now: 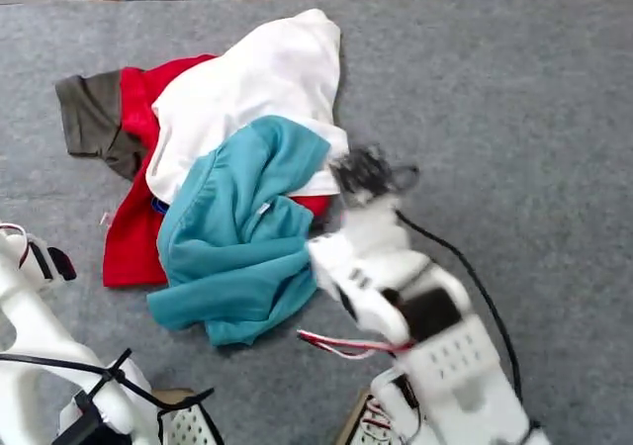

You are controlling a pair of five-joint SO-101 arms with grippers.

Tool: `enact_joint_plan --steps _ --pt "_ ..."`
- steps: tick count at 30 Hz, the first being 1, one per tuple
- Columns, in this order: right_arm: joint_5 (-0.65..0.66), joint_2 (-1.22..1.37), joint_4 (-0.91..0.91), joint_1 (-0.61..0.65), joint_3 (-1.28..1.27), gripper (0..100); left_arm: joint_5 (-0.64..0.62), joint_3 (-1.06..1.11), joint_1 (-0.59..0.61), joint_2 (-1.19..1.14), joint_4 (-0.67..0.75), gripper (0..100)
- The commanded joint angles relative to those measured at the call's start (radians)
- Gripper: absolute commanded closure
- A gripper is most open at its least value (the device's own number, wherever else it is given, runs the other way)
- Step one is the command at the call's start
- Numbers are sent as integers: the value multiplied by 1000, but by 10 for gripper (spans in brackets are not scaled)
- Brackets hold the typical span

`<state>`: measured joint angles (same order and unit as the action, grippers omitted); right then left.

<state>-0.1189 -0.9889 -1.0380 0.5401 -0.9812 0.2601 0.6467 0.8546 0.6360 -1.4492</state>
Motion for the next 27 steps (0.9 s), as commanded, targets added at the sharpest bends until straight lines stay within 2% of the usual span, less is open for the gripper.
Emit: enact_joint_plan --steps 1,4,11,17,19,23,25,27 --pt "-46 303 -55 137 205 697 9 -5 10 15 3 775" --pt "-46 463 -35 204 288 697 9 -7 10 15 -31 774" --pt "-46 725 187 295 340 698 9 -5 10 15 -40 776" --pt "-46 995 319 324 348 703 9 -5 10 15 -40 776" --pt "-46 1053 324 324 352 747 9 -5 10 15 -35 776" --pt "-40 1056 290 316 394 994 9 -5 10 15 -35 777" --pt "-38 1032 242 307 407 946 9 -5 10 15 -32 777" --pt "-37 989 186 285 417 988 9 -10 10 15 -32 777"
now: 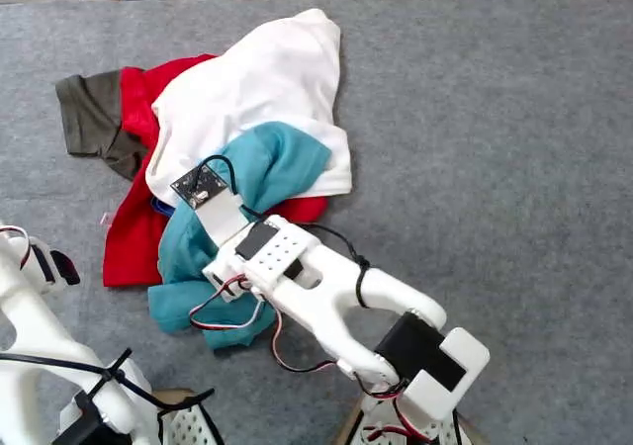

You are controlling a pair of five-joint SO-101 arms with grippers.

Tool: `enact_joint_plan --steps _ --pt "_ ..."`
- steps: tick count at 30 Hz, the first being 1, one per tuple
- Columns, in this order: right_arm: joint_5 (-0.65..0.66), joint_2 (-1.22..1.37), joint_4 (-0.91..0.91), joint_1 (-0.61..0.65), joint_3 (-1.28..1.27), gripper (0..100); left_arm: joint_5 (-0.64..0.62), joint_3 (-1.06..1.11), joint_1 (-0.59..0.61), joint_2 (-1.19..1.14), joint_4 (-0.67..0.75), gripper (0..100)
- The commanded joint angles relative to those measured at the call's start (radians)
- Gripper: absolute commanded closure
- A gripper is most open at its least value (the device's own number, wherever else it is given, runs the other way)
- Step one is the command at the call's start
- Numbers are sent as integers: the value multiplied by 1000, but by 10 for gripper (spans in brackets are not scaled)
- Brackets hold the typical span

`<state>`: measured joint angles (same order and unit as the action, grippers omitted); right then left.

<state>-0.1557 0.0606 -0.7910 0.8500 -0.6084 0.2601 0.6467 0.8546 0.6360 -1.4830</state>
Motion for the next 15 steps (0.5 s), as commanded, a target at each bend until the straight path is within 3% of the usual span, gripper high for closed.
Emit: enact_joint_plan --steps 1,6,12,15 --pt "0 -88 -101 -41 50 983 9 -12 10 15 2 777" --pt "25 -300 -316 -229 67 985 3 -13 8 15 2 777" --pt "204 -618 -486 -608 59 985 0 -42 -30 15 -8 773" --pt "345 -737 -545 -807 39 985 -66 -105 -91 15 -9 772"
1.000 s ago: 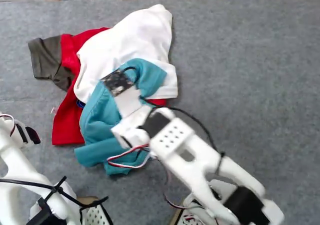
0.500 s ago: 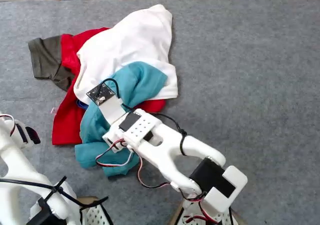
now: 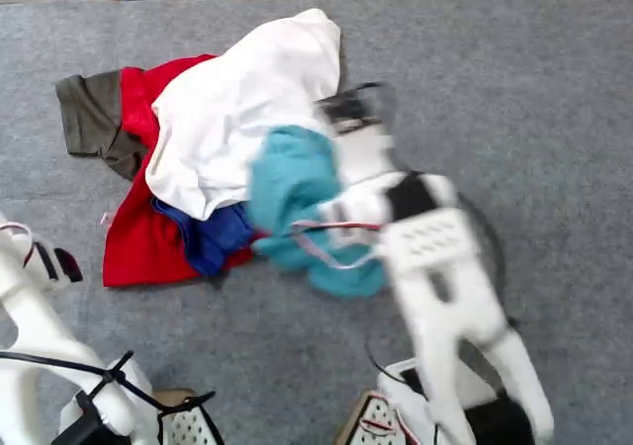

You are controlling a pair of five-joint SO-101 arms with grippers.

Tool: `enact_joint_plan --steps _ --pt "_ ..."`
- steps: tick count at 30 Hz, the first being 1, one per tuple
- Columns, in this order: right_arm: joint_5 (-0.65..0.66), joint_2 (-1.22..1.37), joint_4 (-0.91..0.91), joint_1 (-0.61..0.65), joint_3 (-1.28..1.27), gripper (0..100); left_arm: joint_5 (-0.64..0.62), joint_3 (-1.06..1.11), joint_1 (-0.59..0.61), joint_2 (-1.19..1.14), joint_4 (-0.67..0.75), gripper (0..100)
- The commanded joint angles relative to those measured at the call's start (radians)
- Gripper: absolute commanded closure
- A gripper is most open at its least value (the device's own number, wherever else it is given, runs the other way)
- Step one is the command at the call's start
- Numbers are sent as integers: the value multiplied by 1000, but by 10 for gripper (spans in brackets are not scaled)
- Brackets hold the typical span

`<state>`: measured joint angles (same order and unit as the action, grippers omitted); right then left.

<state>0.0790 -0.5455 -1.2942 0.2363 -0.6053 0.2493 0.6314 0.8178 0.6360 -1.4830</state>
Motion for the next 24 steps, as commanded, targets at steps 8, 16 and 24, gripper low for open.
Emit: enact_joint_plan --steps 8,16,24 --pt "203 -286 302 -480 -443 984 -344 -289 -492 3 -87 691" --pt "201 -455 956 -497 -951 984 -520 -303 -693 -239 130 665" --pt "146 -611 942 -496 -1078 983 -598 -375 -690 -667 238 665"
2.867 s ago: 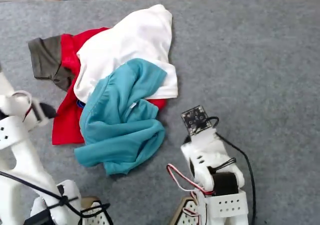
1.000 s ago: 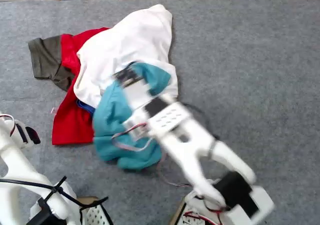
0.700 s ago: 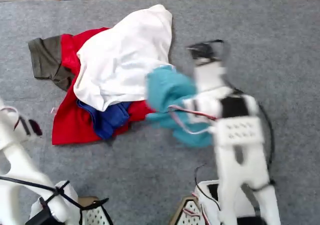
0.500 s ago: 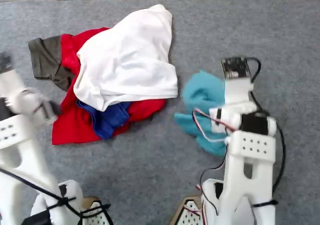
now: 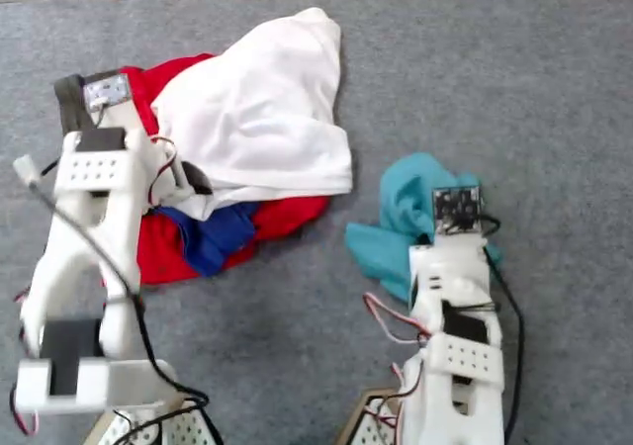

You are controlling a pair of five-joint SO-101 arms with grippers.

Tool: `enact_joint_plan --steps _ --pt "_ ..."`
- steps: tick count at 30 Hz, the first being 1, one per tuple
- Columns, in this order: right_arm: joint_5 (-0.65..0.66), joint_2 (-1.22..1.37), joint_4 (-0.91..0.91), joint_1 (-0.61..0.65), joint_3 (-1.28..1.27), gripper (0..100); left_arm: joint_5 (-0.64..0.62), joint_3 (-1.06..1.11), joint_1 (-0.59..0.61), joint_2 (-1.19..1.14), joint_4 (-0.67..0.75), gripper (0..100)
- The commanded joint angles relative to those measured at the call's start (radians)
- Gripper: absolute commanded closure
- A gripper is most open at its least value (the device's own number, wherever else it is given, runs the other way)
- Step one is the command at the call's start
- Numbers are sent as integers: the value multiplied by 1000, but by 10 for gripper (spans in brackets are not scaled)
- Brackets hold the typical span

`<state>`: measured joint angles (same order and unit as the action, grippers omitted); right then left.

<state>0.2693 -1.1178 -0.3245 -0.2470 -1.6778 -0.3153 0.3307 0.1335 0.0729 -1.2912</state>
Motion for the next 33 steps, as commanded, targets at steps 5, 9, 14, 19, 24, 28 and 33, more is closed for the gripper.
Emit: enact_joint_plan --steps 5,9,14,19,24,28,33 --pt "-181 -53 -86 -11 -5 983 -38 -111 -10 -305 146 758" --pt "-210 -53 -86 -11 -5 983 -38 -119 -8 -414 203 983" --pt "-210 -53 -86 -12 -7 983 -23 -163 90 -376 98 969" --pt "-210 -53 -86 -12 -7 983 61 -266 355 -198 5 972" --pt "-210 -53 -86 -12 -7 983 63 -397 644 17 -38 972" --pt "-210 -53 -86 -12 -7 983 54 -518 800 147 -32 971" --pt "-210 -53 -86 -12 -7 983 52 -590 808 235 0 970"
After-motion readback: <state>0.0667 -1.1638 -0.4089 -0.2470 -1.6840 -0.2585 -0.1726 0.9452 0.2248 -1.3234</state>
